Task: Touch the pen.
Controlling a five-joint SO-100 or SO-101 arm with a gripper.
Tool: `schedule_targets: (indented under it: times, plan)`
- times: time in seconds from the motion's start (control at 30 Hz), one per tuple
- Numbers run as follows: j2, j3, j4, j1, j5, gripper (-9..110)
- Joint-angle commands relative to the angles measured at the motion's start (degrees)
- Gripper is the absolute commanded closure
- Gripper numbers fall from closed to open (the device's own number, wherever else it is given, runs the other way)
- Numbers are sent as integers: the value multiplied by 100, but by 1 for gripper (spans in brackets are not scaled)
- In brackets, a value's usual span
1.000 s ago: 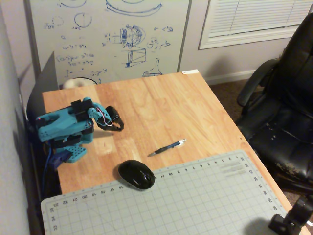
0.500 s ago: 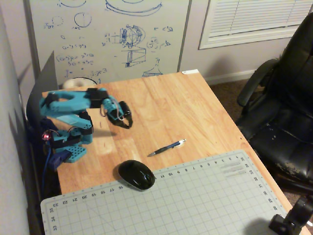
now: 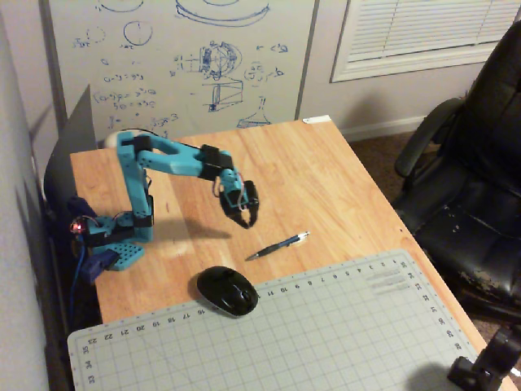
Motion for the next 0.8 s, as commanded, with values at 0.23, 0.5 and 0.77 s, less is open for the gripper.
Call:
schedule_targets:
  times: [0.23,0.5,0.77]
  plan:
    - [-1248,-2145,-26,325,-35,101]
    - [-1573,-2391,-26,589,-35,101]
    - [-1644,-2347,-26,800,-35,101]
